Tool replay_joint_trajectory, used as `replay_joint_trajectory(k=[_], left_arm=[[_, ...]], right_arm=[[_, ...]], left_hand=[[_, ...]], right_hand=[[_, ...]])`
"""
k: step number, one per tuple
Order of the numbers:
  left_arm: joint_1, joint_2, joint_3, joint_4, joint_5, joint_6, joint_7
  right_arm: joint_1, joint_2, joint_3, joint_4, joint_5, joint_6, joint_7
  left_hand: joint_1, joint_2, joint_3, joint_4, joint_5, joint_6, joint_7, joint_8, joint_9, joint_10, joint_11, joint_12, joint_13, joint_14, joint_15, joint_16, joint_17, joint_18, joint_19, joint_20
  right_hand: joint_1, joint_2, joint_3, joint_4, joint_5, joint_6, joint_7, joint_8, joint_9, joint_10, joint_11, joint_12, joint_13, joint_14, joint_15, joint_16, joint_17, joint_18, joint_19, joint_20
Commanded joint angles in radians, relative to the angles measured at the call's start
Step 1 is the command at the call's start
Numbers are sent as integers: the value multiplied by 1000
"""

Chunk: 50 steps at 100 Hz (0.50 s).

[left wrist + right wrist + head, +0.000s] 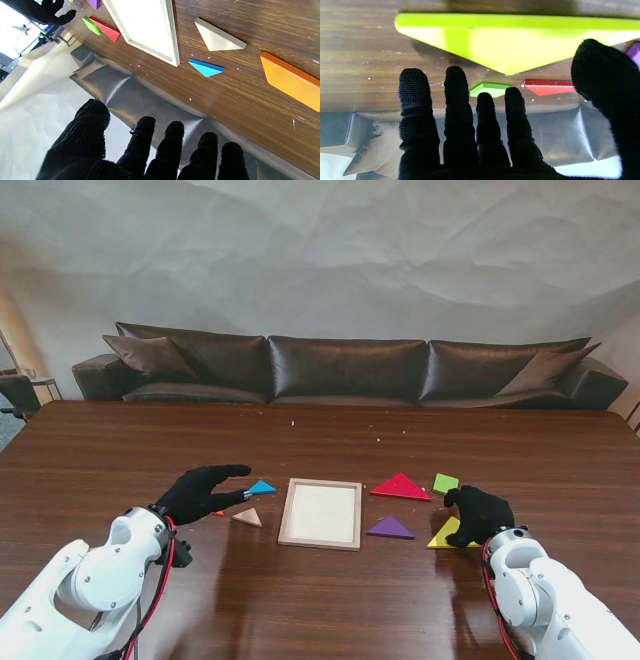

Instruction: Assemble the tangram pieces into a square

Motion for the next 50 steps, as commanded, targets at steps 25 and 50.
replay_joint_trajectory(k=[25,50], left_arm=[[-5,0,12,-1,-3,9,-29],[-10,1,18,1,-5,13,-33]], right_arm=[[18,9,-9,50,-17,-25,37],[32,14,-21,74,-17,-32,56]], left_hand=[[-26,-1,10,39,-5,-11,-8,-2,11,0,4,7,6,-10,-2,4,-19,-31,-24,1],[-25,3,5,39,-6,-10,-8,-2,11,0,4,7,6,-11,-2,4,-18,-30,-24,2]], right_hand=[[-33,-66,42,-25,-56,-6,22,-36,-41,-18,27,15,22,-2,22,19,-253,-14,56,-29],[-22,-87,50,-28,-24,-10,38,-52,-11,-17,23,11,35,-5,23,20,-247,-14,63,-34]])
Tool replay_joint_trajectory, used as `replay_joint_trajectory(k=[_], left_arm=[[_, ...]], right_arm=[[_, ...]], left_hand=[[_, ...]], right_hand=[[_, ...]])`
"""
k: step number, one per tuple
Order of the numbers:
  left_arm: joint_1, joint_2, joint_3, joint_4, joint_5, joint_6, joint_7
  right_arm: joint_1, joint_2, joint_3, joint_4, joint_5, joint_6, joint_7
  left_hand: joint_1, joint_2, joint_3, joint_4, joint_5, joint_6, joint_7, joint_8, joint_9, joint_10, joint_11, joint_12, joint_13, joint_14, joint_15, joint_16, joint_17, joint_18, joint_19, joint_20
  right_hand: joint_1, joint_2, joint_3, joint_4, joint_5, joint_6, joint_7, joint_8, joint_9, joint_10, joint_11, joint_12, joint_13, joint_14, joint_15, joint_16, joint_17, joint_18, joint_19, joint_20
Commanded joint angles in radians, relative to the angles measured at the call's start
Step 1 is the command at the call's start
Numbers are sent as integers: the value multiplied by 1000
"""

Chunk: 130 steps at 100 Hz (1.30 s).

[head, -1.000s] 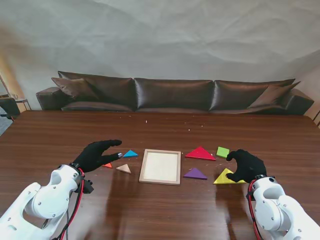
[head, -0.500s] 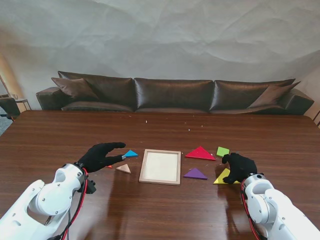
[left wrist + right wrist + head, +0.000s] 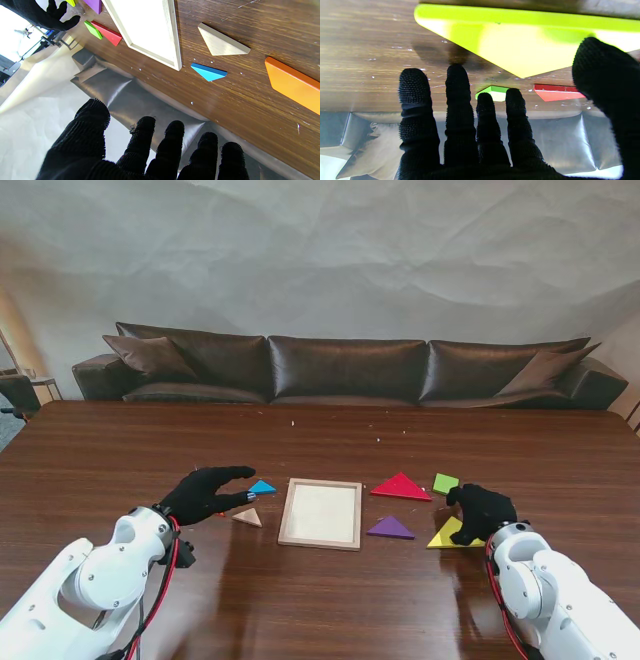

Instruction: Assemble the tangram pieces into a square

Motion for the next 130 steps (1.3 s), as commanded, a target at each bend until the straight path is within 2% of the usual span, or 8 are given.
replay_joint_trajectory(k=[1,39,73,101,130], left_arm=[[0,-1,1,0,-4,4,-22],[-2,0,6,0,-4,10,-29],[-7,1,11,4,-7,12,-35],[-10,2,15,6,-11,12,-41],[-15,2,20,9,-11,12,-44]], right_arm=[[-10,1,-12,31,-5,-3,28],[-18,5,-11,24,-10,-2,62],[-22,12,-11,10,-24,-7,102],[-13,15,-39,32,-32,-7,96],[-17,19,-47,29,-57,-2,102]], left_hand=[[-24,3,5,39,-6,-10,-8,-2,2,-1,4,7,6,-11,-2,4,-19,-31,-24,2],[-20,5,1,40,-5,-9,-8,-2,2,0,4,7,6,-7,-2,4,-17,-30,-23,3],[-18,7,-3,40,-5,-10,-8,-2,1,1,4,7,7,-9,-2,5,-16,-30,-23,4],[-18,7,-6,40,-5,-11,-8,-2,1,0,4,7,8,-8,-1,5,-16,-30,-23,4],[-17,8,-8,41,-5,-12,-8,-1,0,1,3,7,9,-9,-1,6,-16,-31,-23,5]], right_hand=[[-22,-72,50,-28,-5,0,16,-22,0,-16,5,6,37,13,-54,-29,-246,-13,45,-14],[-52,-101,53,-36,69,9,44,-20,31,-10,1,5,41,18,-59,-27,-248,-8,47,-20],[-63,-131,61,-42,57,2,14,-19,32,-11,-11,1,36,20,-67,-27,-253,-8,45,-21],[-75,-189,80,-51,73,-3,20,-8,53,-22,-8,3,52,15,-65,-24,-238,-8,50,-19],[-76,-218,87,-55,103,-4,53,29,87,-36,-1,6,80,5,-56,-17,-219,-8,66,-14]])
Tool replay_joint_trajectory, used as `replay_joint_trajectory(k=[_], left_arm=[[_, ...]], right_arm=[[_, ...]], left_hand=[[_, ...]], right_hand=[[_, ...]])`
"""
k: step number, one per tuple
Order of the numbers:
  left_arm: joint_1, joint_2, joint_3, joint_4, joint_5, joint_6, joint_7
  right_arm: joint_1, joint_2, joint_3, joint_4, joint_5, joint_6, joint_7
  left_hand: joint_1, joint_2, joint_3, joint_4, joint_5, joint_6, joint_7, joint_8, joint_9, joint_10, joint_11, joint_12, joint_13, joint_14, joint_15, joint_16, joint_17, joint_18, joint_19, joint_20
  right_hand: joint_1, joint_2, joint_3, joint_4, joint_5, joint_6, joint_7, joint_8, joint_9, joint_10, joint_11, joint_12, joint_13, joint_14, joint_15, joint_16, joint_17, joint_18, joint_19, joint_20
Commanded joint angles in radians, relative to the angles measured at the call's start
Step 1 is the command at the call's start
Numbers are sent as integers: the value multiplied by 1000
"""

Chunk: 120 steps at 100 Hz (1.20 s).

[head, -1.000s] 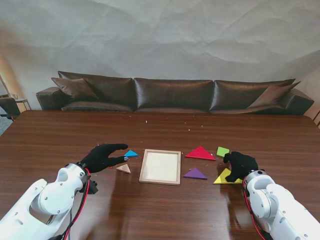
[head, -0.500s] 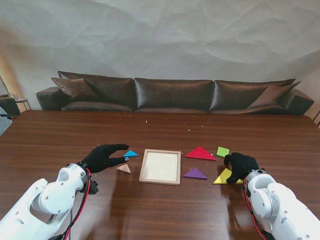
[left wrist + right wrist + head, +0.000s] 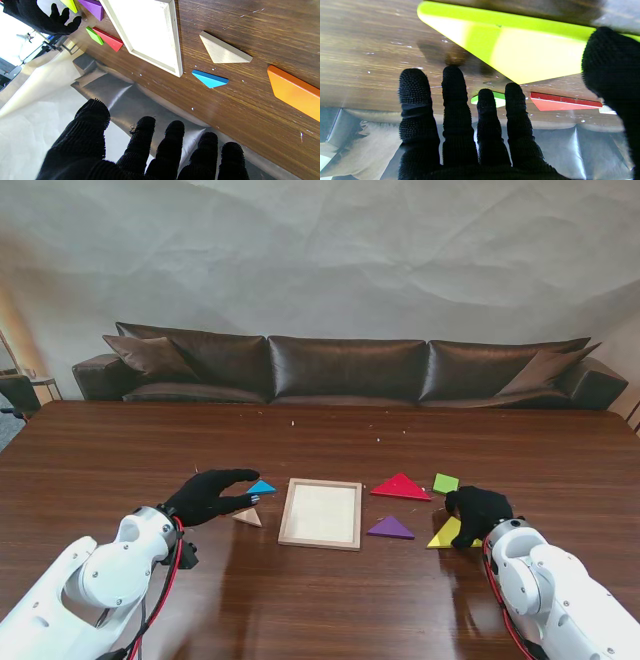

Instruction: Assemble the tangram pieces into a square

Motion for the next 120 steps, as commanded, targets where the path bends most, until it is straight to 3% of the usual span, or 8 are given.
replay_joint_trajectory(k=[1,40,68,92,120], left_arm=[[-1,-1,1,1,-3,2,-22],[-5,-1,7,5,-7,3,-26],[-9,0,11,8,-8,5,-29],[-11,0,14,10,-9,6,-32],[-10,1,14,8,-10,11,-33]], right_arm=[[-34,0,-19,43,-9,1,41],[-9,8,-52,73,-28,-13,47],[11,11,-75,97,-29,-12,55],[18,10,-82,104,-17,-3,61],[10,9,-76,90,-6,5,82]], left_hand=[[-18,8,-8,41,-4,-10,-7,-1,2,2,4,7,8,-9,-1,6,-15,-32,-23,5],[-16,10,-11,41,-5,-10,-8,-1,1,1,3,7,8,-7,-2,6,-16,-30,-23,5],[-16,11,-13,41,-5,-9,-7,-1,1,3,3,7,9,-7,-2,6,-17,-30,-23,5],[-14,12,-15,41,-3,-9,-7,-1,1,3,3,7,9,-8,-1,6,-17,-31,-23,6],[-13,11,-15,42,1,-4,-6,-1,2,6,3,7,12,-4,0,7,-18,-31,-23,6]], right_hand=[[-39,-81,38,-25,20,-2,21,23,20,-20,-6,6,92,-35,-50,-45,-218,-7,44,-11],[-42,-105,43,-28,47,-8,45,72,89,-33,6,9,139,-49,-36,-35,-191,-4,63,-6],[-28,-141,54,-30,76,-17,98,156,167,-44,30,19,198,-70,2,-8,-153,-11,100,1],[0,-177,76,-30,119,-7,201,252,220,-29,58,27,244,-92,60,21,-123,-22,145,3],[29,-203,95,-30,101,-44,333,388,245,4,23,9,268,-98,77,27,-100,-25,167,-5]])
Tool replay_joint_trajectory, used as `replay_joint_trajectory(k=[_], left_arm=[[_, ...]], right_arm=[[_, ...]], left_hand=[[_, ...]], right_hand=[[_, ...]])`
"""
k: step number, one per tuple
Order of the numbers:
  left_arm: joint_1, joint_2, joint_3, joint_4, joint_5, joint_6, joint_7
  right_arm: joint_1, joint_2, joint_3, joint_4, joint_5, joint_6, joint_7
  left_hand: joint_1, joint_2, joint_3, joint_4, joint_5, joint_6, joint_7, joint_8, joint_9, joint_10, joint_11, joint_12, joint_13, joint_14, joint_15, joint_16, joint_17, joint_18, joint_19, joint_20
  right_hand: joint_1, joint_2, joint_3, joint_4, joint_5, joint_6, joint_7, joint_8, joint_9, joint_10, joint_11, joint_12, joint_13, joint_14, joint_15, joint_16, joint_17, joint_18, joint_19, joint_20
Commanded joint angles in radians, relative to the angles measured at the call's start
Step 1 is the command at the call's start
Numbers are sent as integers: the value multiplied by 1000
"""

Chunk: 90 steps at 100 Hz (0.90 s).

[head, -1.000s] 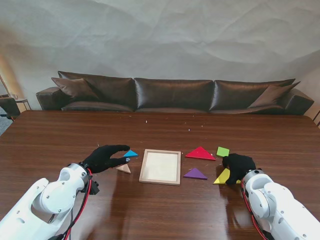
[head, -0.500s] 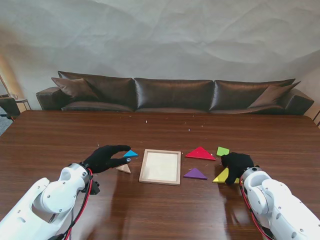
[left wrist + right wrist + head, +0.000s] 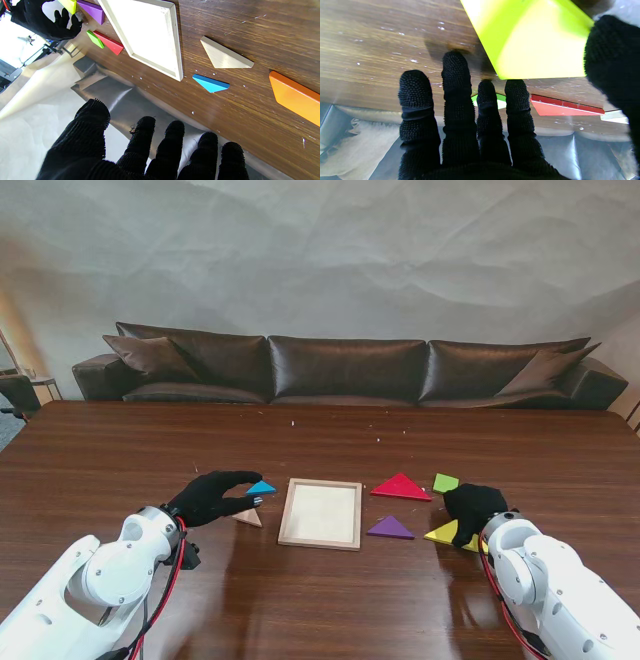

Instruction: Assemble the tangram pieces into a square

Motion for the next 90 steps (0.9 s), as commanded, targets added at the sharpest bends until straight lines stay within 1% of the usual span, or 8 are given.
replay_joint_trajectory(k=[1,12,18,35,48,56,69,90], left_arm=[[2,-1,-1,-2,-3,6,-22],[3,-1,-1,-4,-4,8,-23],[4,-1,-1,-4,-4,9,-23],[3,0,1,-5,-5,14,-27],[0,0,5,-4,-8,16,-31],[-2,0,6,-1,-11,12,-30],[-4,0,7,3,-20,8,-32],[-1,-1,3,2,-26,-4,-27]], right_arm=[[-51,-3,-17,53,2,3,54],[-55,-4,-16,48,8,10,59],[-56,-4,-17,46,5,8,56],[-74,-4,4,20,-21,16,51],[-90,-7,17,-8,-38,42,43],[-100,-9,24,-33,-53,77,42],[-121,-19,30,-82,-64,160,29],[-143,-31,25,-161,-68,312,54]], left_hand=[[-13,11,-15,42,1,-5,-6,-1,3,5,4,7,12,-5,0,7,-17,-30,-23,6],[-13,10,-15,42,4,-5,-5,0,6,7,5,7,16,-4,2,8,-16,-29,-23,6],[-14,11,-15,42,4,-4,-5,-1,4,6,4,7,16,-5,2,8,-16,-30,-23,6],[-13,11,-15,42,6,-4,-4,0,6,7,4,7,17,-5,2,8,-15,-29,-23,6],[-13,11,-15,41,5,-5,-5,-1,6,7,4,7,18,-3,2,8,-15,-29,-23,5],[-14,12,-16,41,5,-4,-5,-1,7,7,4,7,18,-6,2,8,-15,-30,-23,5],[-13,12,-16,41,5,-3,-5,-1,5,9,3,7,16,-3,2,8,-16,-29,-24,5],[-13,13,-17,41,6,-2,-5,-1,6,10,4,7,15,-2,1,8,-16,-29,-23,6]], right_hand=[[26,-80,71,-21,-3,-23,46,35,123,19,1,-7,66,-49,8,6,-109,-9,39,-5],[27,-82,71,-21,-20,-40,49,48,127,30,-13,-13,71,-47,11,8,-106,-3,41,-4],[17,-75,69,-22,-48,-40,3,31,119,22,-20,-14,69,-47,9,9,-106,-2,41,-5],[-2,-39,47,-21,-122,-19,-150,-73,81,-6,-3,-2,58,-39,0,13,-116,7,33,-2],[-21,-4,34,-18,-171,20,-241,-162,62,-6,3,1,52,-34,-4,14,-118,12,30,3],[-31,22,27,-17,-186,51,-268,-202,44,1,6,2,51,-30,-5,14,-121,17,25,4],[-30,61,5,-12,-207,63,-287,-248,16,14,4,3,42,-24,-13,10,-132,25,14,5],[-25,91,-5,-7,-224,59,-293,-278,-28,28,9,6,28,-16,-21,6,-144,25,5,6]])
